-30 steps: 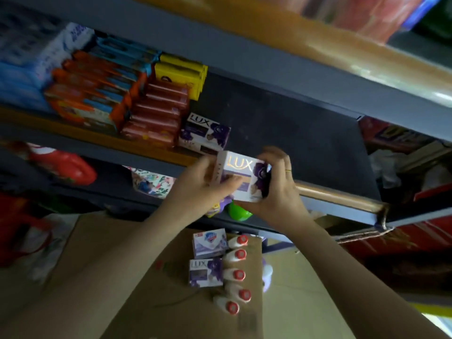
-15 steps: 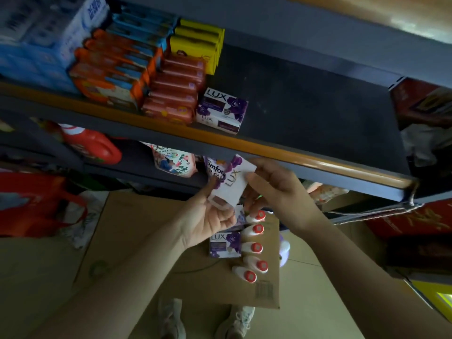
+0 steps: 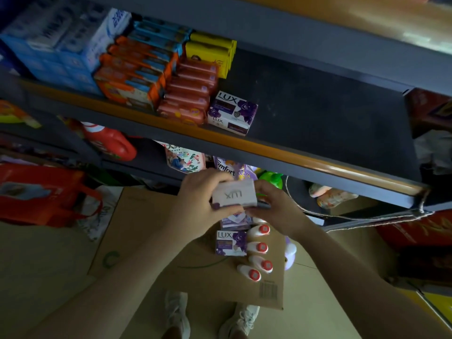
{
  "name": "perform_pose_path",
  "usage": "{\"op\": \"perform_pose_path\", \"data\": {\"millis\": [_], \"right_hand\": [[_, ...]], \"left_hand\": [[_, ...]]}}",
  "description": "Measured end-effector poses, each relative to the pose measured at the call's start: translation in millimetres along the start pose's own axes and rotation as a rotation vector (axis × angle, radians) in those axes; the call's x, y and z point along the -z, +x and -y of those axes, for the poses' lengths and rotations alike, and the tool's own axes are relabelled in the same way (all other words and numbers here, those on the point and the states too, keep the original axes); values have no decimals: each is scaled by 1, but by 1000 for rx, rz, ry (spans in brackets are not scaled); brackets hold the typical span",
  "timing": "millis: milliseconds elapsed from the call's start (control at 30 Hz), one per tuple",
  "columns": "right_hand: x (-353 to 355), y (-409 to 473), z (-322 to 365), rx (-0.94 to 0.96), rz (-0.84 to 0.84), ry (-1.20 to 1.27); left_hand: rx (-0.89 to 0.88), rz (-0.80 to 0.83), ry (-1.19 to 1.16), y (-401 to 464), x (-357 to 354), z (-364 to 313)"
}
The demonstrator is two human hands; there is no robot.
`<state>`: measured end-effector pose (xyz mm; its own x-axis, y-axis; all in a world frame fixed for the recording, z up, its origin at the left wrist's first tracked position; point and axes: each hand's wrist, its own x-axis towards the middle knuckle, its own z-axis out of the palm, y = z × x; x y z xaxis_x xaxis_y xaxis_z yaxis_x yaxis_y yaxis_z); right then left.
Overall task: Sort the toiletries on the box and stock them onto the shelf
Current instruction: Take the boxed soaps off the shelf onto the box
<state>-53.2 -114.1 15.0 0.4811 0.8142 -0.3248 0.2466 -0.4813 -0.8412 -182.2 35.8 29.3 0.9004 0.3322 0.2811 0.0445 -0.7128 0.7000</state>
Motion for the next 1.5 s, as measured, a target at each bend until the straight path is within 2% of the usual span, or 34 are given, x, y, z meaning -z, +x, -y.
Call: {"op": "perform_pose_path", "data": {"millis": [67, 133, 167, 200, 300, 400, 467, 533, 600, 667, 733, 900, 967, 1067, 1200, 1267, 1367, 1433, 1500], "right_hand": [[-9, 5, -1, 62, -62, -35], [-15, 10, -3, 107, -90, -32], [-17, 11, -5, 107, -85, -14], [-17, 11, -3, 95, -76, 15], [-11, 6, 6, 4, -77, 95], [-12, 2, 19, -53, -96, 183], [-16, 6, 30, -85, -132, 106], [-14, 15, 39, -27, -295, -51], [-3, 31, 56, 117, -558, -157], [8, 53, 71, 242, -684, -218], [18, 82, 77, 215, -665, -360], [32, 139, 75, -59, -430, -573], [30, 148, 72, -116, -415, -713], [30, 150, 74, -150, -426, -781], [34, 142, 76, -183, -459, -712], [35, 123, 74, -102, -636, -650], [26, 71, 70, 118, -935, -475], [13, 32, 61, 134, -934, -352], [0, 0, 45, -7, -795, -177]], "left_hand": [[-170, -30, 196, -7, -3, 0], [-194, -69, 255, -11, -4, 4], [-150, -75, 234, -13, -3, 4], [-58, -75, 168, -14, 0, 5], [397, -52, -209, -13, 12, 6], [874, 102, -664, -11, 14, 14], [1154, 116, -902, -9, 14, 18], [1267, 46, -984, -9, 16, 24], [1251, -37, -962, -8, 22, 32], [1203, -89, -926, -8, 29, 41], [1172, -90, -886, -9, 35, 50], [1129, -12, -736, -17, 41, 70], [1106, 43, -692, -21, 41, 74], [1082, 158, -641, -26, 33, 78], [1077, 292, -599, -34, 15, 83], [1065, 336, -576, -38, 3, 86], [1108, 408, -590, -44, -23, 90], [1155, 451, -600, -51, -45, 96], [1179, 500, -594, -60, -68, 102]]}}
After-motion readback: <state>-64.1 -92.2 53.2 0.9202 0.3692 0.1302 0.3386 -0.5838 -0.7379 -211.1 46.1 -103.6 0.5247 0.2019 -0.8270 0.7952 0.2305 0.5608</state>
